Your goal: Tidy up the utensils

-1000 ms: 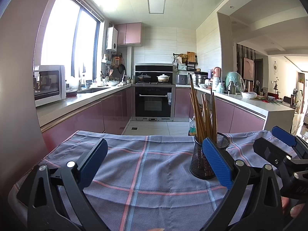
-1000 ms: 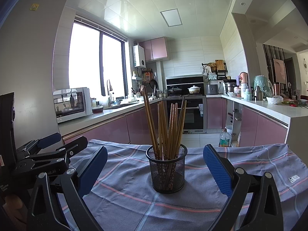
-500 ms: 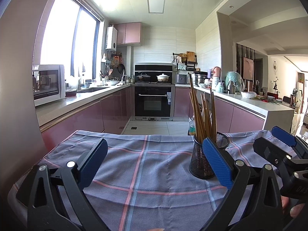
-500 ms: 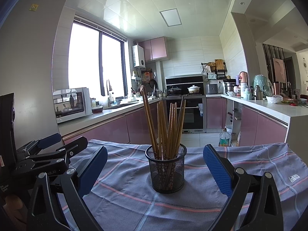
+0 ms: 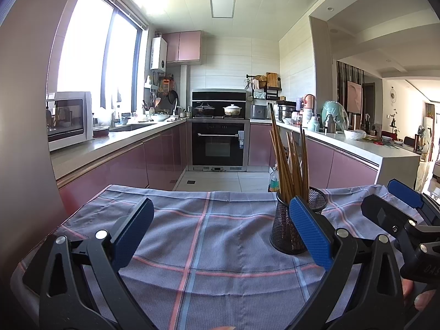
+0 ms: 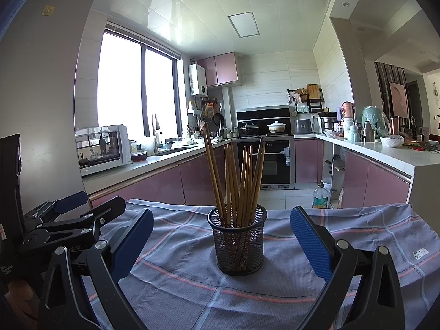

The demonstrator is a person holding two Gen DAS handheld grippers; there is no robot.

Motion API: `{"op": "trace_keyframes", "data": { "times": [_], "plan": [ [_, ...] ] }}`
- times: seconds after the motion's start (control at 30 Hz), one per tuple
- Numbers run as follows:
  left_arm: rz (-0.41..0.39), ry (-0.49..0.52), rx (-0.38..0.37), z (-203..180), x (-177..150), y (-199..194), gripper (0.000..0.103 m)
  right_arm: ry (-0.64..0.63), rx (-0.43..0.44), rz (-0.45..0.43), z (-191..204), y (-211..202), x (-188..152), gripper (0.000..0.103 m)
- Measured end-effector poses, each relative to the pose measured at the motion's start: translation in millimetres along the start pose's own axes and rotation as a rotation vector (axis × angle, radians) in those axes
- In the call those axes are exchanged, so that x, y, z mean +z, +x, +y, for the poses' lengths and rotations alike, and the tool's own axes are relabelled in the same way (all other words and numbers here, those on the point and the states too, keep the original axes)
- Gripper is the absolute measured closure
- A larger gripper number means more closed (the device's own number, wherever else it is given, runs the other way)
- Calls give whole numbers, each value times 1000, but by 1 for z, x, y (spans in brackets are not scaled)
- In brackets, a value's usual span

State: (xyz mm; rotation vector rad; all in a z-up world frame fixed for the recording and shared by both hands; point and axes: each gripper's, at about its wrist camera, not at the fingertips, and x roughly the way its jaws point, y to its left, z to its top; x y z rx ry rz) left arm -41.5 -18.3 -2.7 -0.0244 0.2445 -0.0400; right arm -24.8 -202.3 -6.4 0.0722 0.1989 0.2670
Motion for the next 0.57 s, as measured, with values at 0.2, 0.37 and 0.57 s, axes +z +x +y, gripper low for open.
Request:
{"op": "trace_keyframes", "data": {
  "times": [0.2, 0.37, 0.57],
  "plan": [
    [-17, -1, 13, 1, -1, -4, 6, 2, -1, 1, 0, 2, -1, 7],
    [18, 2, 1, 2, -3, 2, 6, 0, -12, 7, -3, 2, -2, 7],
    [122, -9, 4, 13, -9, 25, 6, 0, -177, 199, -51, 30, -14, 7]
  ]
}}
